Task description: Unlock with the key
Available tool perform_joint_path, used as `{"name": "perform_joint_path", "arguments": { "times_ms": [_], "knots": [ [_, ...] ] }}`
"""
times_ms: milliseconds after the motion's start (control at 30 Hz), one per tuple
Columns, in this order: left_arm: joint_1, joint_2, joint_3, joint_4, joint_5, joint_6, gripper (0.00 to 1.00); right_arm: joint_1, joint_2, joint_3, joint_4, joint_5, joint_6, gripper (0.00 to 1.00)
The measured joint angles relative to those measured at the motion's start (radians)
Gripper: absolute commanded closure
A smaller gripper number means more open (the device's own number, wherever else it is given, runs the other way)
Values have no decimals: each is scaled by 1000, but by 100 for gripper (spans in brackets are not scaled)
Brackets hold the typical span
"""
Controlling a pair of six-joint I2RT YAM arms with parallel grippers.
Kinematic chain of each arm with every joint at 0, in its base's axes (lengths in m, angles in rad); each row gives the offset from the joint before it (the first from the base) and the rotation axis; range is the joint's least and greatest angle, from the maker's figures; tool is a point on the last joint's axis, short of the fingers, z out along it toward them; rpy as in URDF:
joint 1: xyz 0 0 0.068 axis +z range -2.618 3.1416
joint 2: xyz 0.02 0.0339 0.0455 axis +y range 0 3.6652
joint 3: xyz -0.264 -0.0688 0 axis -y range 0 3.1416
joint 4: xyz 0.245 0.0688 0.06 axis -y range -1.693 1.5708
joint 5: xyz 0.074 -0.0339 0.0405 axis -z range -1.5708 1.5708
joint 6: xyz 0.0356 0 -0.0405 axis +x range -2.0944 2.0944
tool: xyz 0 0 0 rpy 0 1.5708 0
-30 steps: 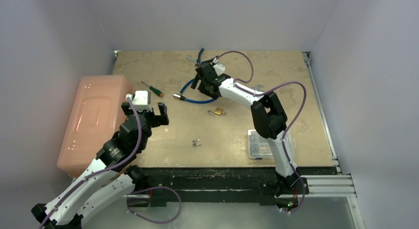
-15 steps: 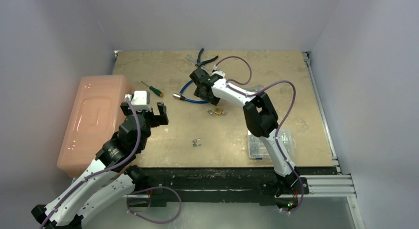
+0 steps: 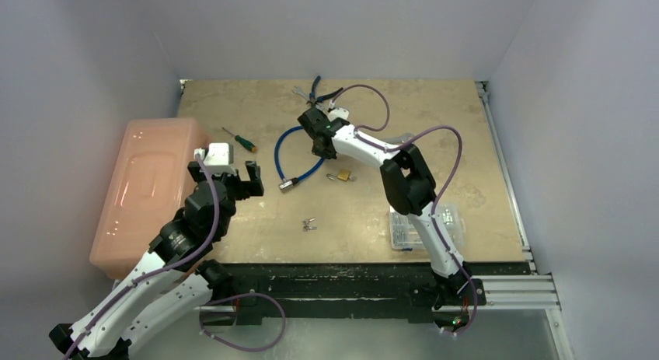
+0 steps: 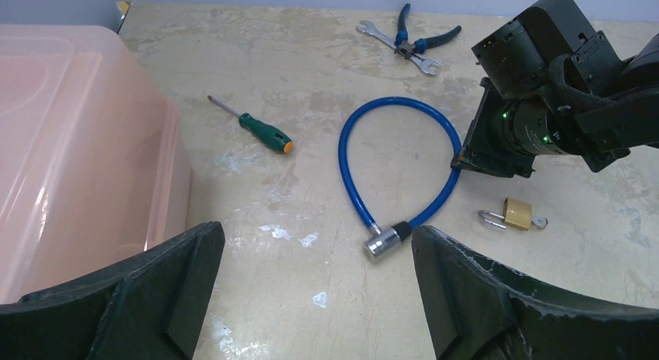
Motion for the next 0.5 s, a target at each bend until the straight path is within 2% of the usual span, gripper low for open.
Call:
{"name": "perform_joint_path", "arguments": {
  "times_ms": [233,500],
  "knots": [
    [0,-1,0,0,1,0,2,1,-30,-71,127,-29,-195,100],
    [0,0,-1,0,1,0,2,0,-149,-346,490,-147,-562,100]
  ]
}}
